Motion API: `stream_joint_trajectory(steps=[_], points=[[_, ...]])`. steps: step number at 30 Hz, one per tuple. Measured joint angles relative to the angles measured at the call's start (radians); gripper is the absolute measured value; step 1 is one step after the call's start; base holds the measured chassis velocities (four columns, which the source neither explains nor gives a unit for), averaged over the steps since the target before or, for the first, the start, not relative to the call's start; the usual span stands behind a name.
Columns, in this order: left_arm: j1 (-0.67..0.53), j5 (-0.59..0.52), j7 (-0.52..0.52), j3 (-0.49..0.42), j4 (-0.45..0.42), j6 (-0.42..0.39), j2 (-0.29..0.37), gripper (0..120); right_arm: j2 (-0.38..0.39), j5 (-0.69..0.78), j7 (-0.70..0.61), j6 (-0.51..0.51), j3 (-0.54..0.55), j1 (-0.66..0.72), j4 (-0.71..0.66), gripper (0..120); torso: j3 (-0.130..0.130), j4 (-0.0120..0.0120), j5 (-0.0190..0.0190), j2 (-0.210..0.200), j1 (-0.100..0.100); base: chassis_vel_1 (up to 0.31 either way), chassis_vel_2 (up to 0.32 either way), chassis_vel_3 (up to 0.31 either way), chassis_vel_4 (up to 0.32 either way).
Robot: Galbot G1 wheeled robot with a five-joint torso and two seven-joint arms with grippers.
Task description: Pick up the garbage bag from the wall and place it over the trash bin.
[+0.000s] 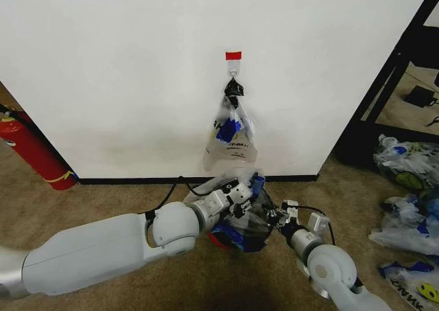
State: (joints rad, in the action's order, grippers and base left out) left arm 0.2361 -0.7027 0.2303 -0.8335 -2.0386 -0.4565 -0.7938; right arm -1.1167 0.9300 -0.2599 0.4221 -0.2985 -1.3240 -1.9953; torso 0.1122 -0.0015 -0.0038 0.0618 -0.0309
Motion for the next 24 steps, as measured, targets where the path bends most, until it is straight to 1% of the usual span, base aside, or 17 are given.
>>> stream_joint_trajectory(steps=[1,3,4,5,8,9,11,13,16,17,18,19,20,21,24], points=[[0.000,0.000,0.000,0.000,0.000,0.000,0.000,50,0.000,0.000,0.000,0.000,0.000,0.000,0.000,0,0.000,0.0000,0.0000,0.000,0.000,0.000,0.000,0.000,0.000],[-0.003,0.011,0.007,-0.007,0.018,-0.001,-0.009,57,0.000,0.002,0.000,0.000,0.000,0.000,-0.003,0,0.000,0.0001,0.0000,0.000,0.000,0.000,0.000,0.000,0.000],[-0.003,0.011,0.021,-0.008,0.028,0.000,-0.014,58,0.000,0.002,0.000,0.000,0.000,0.000,-0.004,0,0.000,0.0001,0.0000,0.000,0.000,0.000,0.000,0.000,0.000],[-0.003,-0.001,0.039,-0.008,0.038,0.004,-0.022,53,0.000,0.003,0.000,0.000,0.000,0.001,-0.004,0,0.000,-0.0001,-0.0001,0.000,0.000,0.000,0.000,0.000,0.000],[-0.005,-0.017,0.047,-0.007,0.044,0.012,-0.024,41,0.001,0.004,0.000,0.000,0.000,0.003,-0.004,0,0.000,0.0000,0.0000,0.000,0.000,0.000,0.000,0.000,0.000],[-0.005,-0.017,0.047,-0.007,0.044,0.012,-0.024,41,0.001,0.004,0.000,0.000,0.000,0.003,-0.004,0,0.000,0.0000,0.0000,0.000,0.000,0.000,0.000,0.000,0.000],[-0.005,-0.019,0.047,-0.007,0.044,0.014,-0.022,35,0.002,0.005,0.000,0.000,0.001,0.005,-0.002,0,0.000,0.0000,0.0000,0.000,0.000,0.000,0.000,0.000,0.000],[-0.002,-0.021,0.047,-0.010,0.046,0.017,-0.022,25,0.003,0.006,-0.001,0.000,0.002,0.010,0.003,0,0.000,0.0000,0.0000,0.000,0.000,0.000,0.000,0.000,0.000],[0.001,-0.021,0.046,-0.016,0.048,0.021,-0.022,14,0.005,0.008,-0.003,0.000,0.006,0.017,0.006,0,0.000,0.0001,-0.0001,0.000,0.000,0.000,0.000,0.000,0.000],[0.001,-0.021,0.046,-0.016,0.048,0.021,-0.022,14,0.005,0.008,-0.003,0.000,0.006,0.017,0.006,0,0.000,0.0001,-0.0001,0.000,0.000,0.000,0.000,0.000,0.000],[0.001,-0.021,0.046,-0.018,0.048,0.021,-0.023,8,0.005,0.008,-0.004,0.000,0.007,0.018,0.007,0,0.000,0.0001,0.0000,0.000,0.000,0.000,0.000,0.000,0.000],[0.001,-0.021,0.046,-0.020,0.049,0.021,-0.024,7,0.005,0.009,-0.004,0.000,0.009,0.019,0.008,0,0.000,0.0001,0.0000,0.000,0.000,0.000,0.000,0.000,0.000],[0.001,-0.021,0.044,-0.022,0.049,0.022,-0.024,2,0.005,0.009,-0.005,0.000,0.010,0.019,0.008,0,0.000,0.0000,-0.0001,0.000,0.000,0.000,0.000,0.000,0.000],[-0.002,-0.022,0.042,-0.024,0.049,0.023,-0.025,0,0.005,0.009,-0.006,0.000,0.011,0.019,0.008,0,0.000,0.0000,0.0000,0.000,0.000,0.000,0.000,0.000,0.000],[-0.010,-0.026,0.042,-0.027,0.049,0.024,-0.028,0,0.006,0.012,-0.006,0.000,0.011,0.018,0.008,0,0.000,0.0001,0.0000,0.000,0.000,0.000,0.000,0.000,0.000]])
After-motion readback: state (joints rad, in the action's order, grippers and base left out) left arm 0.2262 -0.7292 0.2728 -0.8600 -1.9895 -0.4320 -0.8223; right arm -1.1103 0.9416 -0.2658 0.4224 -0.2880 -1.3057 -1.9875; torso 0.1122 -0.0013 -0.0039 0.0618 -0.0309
